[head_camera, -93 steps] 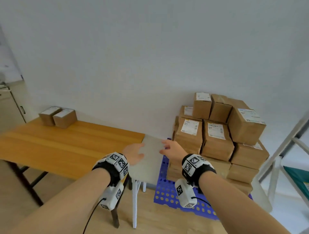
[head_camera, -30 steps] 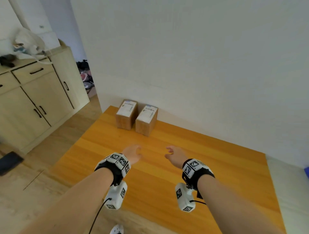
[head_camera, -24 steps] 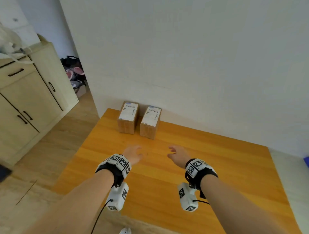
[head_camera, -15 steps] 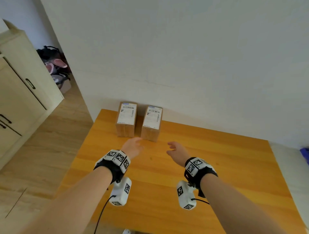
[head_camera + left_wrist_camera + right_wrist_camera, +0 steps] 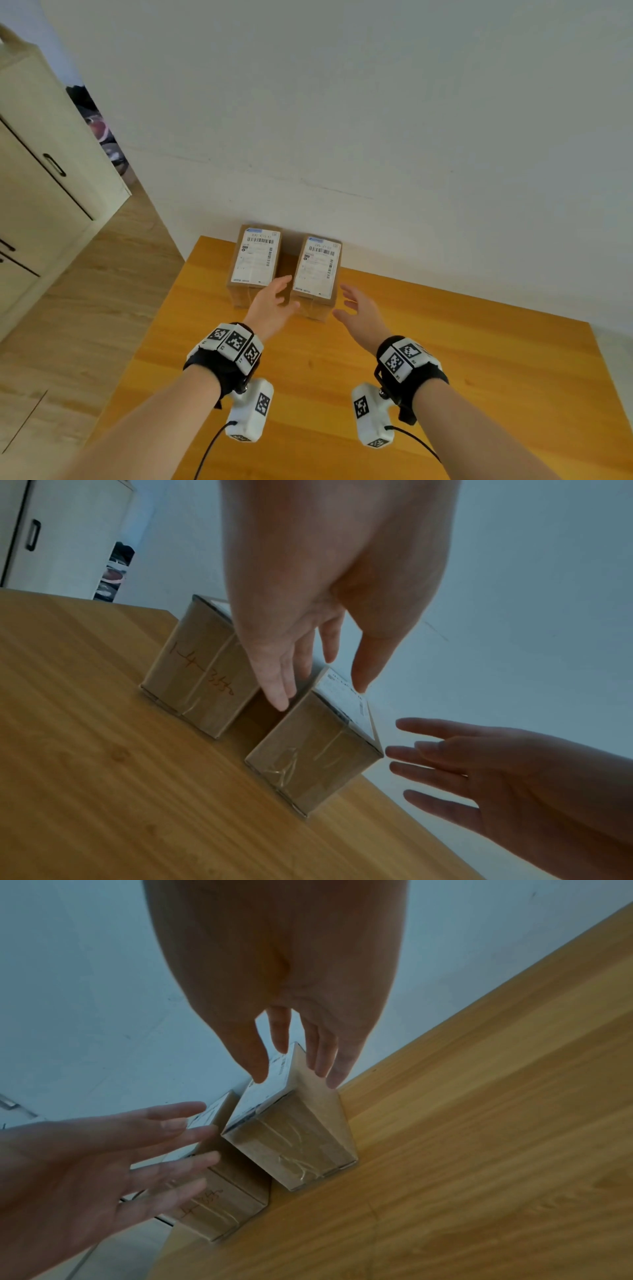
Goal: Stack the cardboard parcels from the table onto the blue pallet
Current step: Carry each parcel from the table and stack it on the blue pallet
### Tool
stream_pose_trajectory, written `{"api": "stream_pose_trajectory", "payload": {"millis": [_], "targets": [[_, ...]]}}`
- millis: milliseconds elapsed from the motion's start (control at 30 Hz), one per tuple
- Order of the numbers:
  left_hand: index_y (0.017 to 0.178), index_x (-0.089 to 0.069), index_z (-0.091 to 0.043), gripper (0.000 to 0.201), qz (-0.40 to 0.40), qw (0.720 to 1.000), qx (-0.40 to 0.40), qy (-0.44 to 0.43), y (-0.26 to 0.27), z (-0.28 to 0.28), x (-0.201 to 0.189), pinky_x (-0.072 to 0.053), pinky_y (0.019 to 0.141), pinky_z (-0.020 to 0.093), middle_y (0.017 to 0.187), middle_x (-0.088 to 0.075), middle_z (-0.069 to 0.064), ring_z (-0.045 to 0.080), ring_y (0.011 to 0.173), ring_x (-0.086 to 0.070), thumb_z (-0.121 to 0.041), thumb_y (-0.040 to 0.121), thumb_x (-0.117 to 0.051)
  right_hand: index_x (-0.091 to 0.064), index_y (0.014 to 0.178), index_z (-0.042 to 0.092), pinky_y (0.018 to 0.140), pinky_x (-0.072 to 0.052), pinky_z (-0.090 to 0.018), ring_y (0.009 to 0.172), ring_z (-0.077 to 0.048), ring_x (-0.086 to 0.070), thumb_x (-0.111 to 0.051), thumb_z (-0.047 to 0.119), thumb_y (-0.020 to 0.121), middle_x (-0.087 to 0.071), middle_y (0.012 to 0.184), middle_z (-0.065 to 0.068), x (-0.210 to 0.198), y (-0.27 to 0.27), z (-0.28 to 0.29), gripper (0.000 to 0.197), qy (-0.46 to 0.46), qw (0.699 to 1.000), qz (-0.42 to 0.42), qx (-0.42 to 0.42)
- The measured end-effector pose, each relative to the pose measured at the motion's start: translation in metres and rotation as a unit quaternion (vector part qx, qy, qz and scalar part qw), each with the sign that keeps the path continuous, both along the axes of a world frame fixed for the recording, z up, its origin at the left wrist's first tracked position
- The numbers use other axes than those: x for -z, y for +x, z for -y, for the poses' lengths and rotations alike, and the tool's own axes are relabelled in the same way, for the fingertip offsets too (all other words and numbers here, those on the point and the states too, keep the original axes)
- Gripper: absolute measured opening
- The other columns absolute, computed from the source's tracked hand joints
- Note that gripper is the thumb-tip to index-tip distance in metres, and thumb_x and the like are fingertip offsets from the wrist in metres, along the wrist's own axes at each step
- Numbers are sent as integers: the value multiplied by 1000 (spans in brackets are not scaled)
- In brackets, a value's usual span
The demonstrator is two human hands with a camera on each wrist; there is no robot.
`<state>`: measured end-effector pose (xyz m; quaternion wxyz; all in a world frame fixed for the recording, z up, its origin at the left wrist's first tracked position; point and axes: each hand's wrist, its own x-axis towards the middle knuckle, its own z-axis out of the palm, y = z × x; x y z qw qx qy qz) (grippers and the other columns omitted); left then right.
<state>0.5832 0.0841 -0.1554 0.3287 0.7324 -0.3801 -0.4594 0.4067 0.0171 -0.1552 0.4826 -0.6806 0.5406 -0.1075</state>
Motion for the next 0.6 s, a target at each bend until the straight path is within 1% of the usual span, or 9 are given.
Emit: {"api": "stream_pose_trajectory", "payload": {"millis": [133, 233, 300, 367, 433, 467, 533, 567, 600], "targets": [[148, -25, -23, 65, -29, 1000, -7, 3, 2, 9, 5, -37, 107, 36, 152, -29, -1, 17, 134, -38, -16, 92, -56, -29, 146, 21, 106, -39, -36, 133, -21, -41, -58, 15, 92, -38, 148, -5, 10, 4, 13, 62, 25, 999, 21, 4], [147, -26, -21, 61, -49, 999, -12, -7, 2, 16, 8, -37, 109, 36, 152, -31, -3, 16, 133, -39, -11, 93, -53, -29, 146, 22, 107, -39, -37, 134, -20, -39, -57, 13, 92, -38, 148, -4, 18, 7, 20, 61, 46, 998, 45, 16], [145, -30, -21, 58, -53, 998, -3, -17, 0, 21, 10, -37, 108, 30, 148, -37, -4, 14, 133, -40, -7, 94, -51, -30, 145, 23, 108, -39, -38, 134, -18, -38, -57, 11, 92, -39, 147, -2, 22, 10, 24, 61, 53, 996, 64, 20], [144, -32, -23, 56, -45, 999, 16, -21, -2, 25, 13, -37, 101, 20, 144, -43, -7, 11, 132, -41, -4, 94, -49, -29, 146, 24, 109, -39, -40, 134, -15, -38, -58, 9, 91, -40, 146, 0, 26, 13, 27, 64, 64, 994, 82, 28], [145, -30, -22, 57, -43, 999, 20, -17, 0, 30, 14, -35, 99, 18, 144, -42, -6, 11, 134, -38, -2, 94, -48, -27, 146, 26, 108, -40, -41, 135, -14, -37, -60, 6, 89, -42, 145, 2, 30, 15, 31, 69, 76, 991, 103, 37], [146, -28, -20, 58, -47, 999, 14, -12, 1, 32, 15, -35, 101, 20, 146, -40, -5, 11, 135, -37, -2, 94, -48, -27, 146, 27, 108, -40, -41, 135, -13, -37, -60, 5, 88, -43, 144, 3, 31, 15, 32, 71, 82, 990, 111, 40], [147, -25, -19, 60, -60, 998, 1, -3, 5, 35, 17, -34, 109, 27, 149, -36, -3, 13, 137, -34, -1, 94, -47, -27, 146, 28, 107, -41, -40, 134, -12, -39, -60, 1, 87, -44, 143, 3, 33, 16, 35, 73, 90, 987, 126, 45], [147, -25, -19, 60, -66, 998, -3, 0, 6, 36, 19, -35, 110, 31, 149, -36, -2, 14, 137, -35, -1, 94, -47, -28, 146, 28, 107, -41, -40, 133, -12, -39, -61, 0, 86, -45, 142, 3, 33, 16, 36, 74, 93, 986, 131, 46], [147, -26, -20, 59, -68, 998, -4, 2, 7, 37, 20, -37, 109, 32, 149, -37, -3, 14, 136, -36, -1, 95, -46, -28, 146, 28, 107, -41, -40, 134, -12, -39, -61, -1, 86, -45, 142, 3, 33, 15, 36, 74, 96, 985, 136, 48]]}}
